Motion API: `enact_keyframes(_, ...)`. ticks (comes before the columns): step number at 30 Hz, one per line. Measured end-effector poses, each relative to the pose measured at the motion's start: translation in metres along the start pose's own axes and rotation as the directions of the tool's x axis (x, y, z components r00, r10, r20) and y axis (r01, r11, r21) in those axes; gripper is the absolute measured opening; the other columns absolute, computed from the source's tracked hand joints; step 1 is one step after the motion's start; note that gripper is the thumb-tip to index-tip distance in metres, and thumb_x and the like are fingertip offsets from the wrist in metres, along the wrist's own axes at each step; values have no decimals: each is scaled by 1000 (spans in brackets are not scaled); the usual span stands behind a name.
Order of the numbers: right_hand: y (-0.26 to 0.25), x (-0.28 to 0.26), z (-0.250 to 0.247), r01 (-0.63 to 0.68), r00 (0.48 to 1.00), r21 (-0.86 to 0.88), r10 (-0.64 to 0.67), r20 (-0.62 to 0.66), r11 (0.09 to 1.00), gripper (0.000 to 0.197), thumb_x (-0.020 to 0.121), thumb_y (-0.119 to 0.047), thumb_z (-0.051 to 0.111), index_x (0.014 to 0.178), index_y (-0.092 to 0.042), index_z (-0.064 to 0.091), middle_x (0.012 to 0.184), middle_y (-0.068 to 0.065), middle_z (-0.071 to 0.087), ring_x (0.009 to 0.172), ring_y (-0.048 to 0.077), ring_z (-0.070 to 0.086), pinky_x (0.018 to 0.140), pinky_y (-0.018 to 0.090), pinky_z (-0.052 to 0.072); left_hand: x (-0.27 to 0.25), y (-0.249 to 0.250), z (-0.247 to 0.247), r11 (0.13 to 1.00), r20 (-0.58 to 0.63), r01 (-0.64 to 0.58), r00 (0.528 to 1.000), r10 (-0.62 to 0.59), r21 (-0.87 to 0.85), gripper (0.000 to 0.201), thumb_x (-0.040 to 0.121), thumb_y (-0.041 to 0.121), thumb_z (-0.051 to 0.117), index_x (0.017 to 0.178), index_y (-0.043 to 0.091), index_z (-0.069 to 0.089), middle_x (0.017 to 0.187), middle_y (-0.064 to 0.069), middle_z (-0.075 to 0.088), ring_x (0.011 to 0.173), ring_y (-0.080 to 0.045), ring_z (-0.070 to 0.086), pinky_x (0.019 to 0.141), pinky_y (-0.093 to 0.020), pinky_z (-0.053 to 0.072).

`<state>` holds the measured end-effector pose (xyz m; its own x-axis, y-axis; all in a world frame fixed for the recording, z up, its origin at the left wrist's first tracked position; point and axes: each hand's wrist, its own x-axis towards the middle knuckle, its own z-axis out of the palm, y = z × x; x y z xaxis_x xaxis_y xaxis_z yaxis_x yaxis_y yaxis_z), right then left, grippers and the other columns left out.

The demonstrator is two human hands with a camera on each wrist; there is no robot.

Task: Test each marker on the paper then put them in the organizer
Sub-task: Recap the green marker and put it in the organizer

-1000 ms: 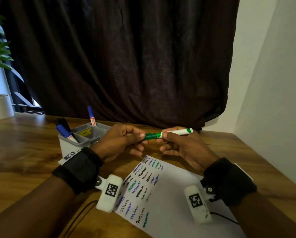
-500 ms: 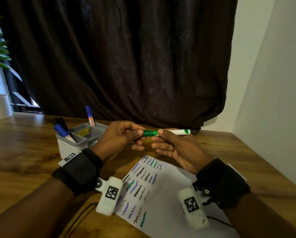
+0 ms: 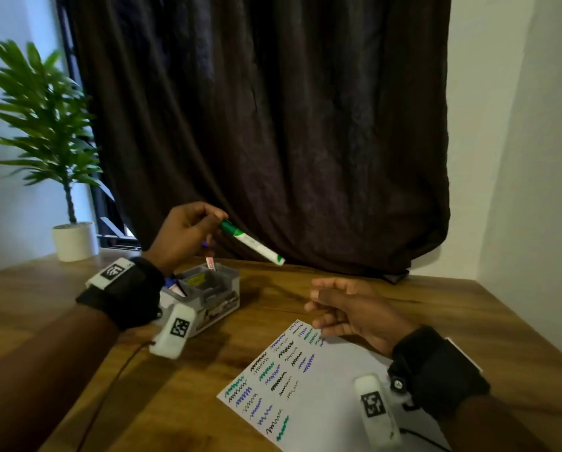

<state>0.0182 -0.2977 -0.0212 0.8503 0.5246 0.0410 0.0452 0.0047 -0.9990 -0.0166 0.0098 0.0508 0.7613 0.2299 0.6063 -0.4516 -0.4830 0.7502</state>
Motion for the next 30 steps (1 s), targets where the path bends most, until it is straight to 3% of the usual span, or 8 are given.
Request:
enact_keyframes(4,-2,2,-6,29,1000,-23,-29,-3,999,36,92,-26,74,125,-19,63,103,12,80,78,21,73,80,39,59,36,12,-41,895,-43,-55,996,82,442,14,99,27,58,92,29,70,56,19,63,50,0,59,46,-22,51)
enact_keyframes(8,-4,2,-8,52,999,-14,-52,5,999,33,92,-26,74,123,-21,64,101,11,81,78,22,73,83,40,58,64,17,-46,706,13,-62,997,74,705,13,98,33,58,100,30,70,71,8,59,76,-19,62,68,-29,41)
enact_keyframes(13,-5,1,-9,62,998,-21,-62,0,998,31,92,-25,73,121,-21,65,99,10,81,78,22,73,83,40,59,77,0,-23,616,14,18,999,-47,788,19,94,37,59,110,31,69,100,1,68,98,-26,67,78,-35,49)
enact_keyframes(17,-8,1,-8,69,998,-33,-69,13,997,29,92,-24,73,120,-20,66,98,10,81,76,21,73,75,35,59,73,-17,-3,470,39,35,989,-146,882,22,92,27,58,110,33,68,110,0,70,99,-26,67,74,-33,46)
enact_keyframes(21,-8,1,-7,69,997,-30,-68,30,997,29,93,-23,73,120,-18,66,98,11,81,74,20,72,71,32,59,66,-32,7,371,85,21,960,-268,928,20,92,29,55,107,33,68,110,-4,69,99,-27,67,79,-35,52)
enact_keyframes(24,-8,0,-7,64,997,-36,-63,32,997,29,93,-23,73,120,-17,66,97,10,81,74,20,73,69,31,59,64,-32,7,358,105,24,936,-335,933,9,91,32,56,94,33,64,104,-2,66,97,-27,66,81,-36,52)
enact_keyframes(27,-8,0,-7,62,997,-40,-61,39,997,28,93,-23,73,120,-16,67,96,10,81,74,20,72,70,32,59,65,-30,3,356,138,18,903,-407,934,19,89,29,59,103,26,71,108,-2,70,95,-25,67,85,-38,55)
enact_keyframes(30,-8,-1,-7,64,997,-40,-63,40,997,28,93,-23,73,119,-16,67,97,11,81,75,21,72,72,34,59,65,-25,-1,363,150,14,896,-419,931,16,91,25,59,102,22,69,103,-3,69,90,-25,66,83,-37,55)
